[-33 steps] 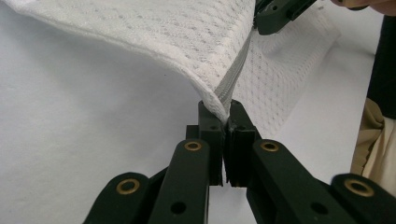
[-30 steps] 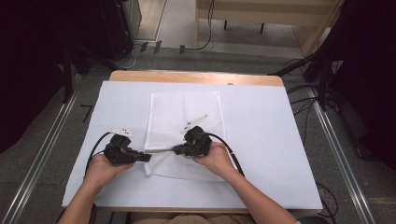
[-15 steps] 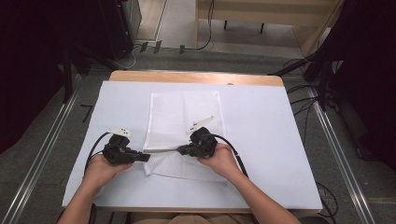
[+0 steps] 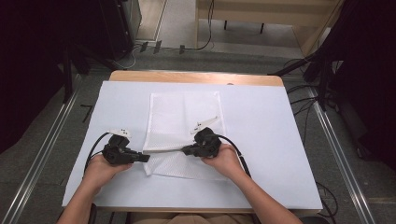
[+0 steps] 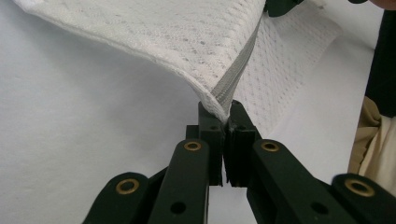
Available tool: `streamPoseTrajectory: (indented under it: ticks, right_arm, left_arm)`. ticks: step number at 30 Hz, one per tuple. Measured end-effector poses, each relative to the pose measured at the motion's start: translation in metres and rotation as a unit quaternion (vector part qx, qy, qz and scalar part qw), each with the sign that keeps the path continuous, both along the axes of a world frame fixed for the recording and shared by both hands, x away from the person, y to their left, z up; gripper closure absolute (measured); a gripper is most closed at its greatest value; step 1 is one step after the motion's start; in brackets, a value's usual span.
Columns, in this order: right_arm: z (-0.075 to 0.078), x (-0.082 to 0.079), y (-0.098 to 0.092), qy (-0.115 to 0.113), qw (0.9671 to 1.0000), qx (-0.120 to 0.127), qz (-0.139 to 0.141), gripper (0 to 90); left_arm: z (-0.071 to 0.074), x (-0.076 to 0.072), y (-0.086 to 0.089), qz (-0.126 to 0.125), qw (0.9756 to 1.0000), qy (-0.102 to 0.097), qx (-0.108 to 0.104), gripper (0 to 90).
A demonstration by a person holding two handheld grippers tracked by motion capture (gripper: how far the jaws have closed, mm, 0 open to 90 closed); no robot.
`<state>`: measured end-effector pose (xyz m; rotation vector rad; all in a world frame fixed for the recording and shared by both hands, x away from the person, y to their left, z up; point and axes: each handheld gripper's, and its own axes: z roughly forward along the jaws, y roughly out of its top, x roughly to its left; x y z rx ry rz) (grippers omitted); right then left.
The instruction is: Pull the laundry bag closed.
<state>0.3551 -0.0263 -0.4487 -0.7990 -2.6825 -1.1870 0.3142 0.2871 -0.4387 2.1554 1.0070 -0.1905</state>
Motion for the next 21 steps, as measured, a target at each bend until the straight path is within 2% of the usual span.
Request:
streamPoseTrajectory:
  ticks: [18, 21]
  right_arm:
    - [0.000, -0.001, -0.018, 0.007, 0.9999, -0.003, -0.015, 88.0]
    - [0.000, -0.002, -0.019, 0.007, 0.9998, -0.010, -0.015, 88.0]
  left_arm:
    - [-0.001, -0.001, 0.003, 0.004, 1.0000, 0.005, -0.002, 88.7]
    - [-0.002, -0.001, 0.002, 0.000, 1.0000, 0.010, 0.001, 88.7]
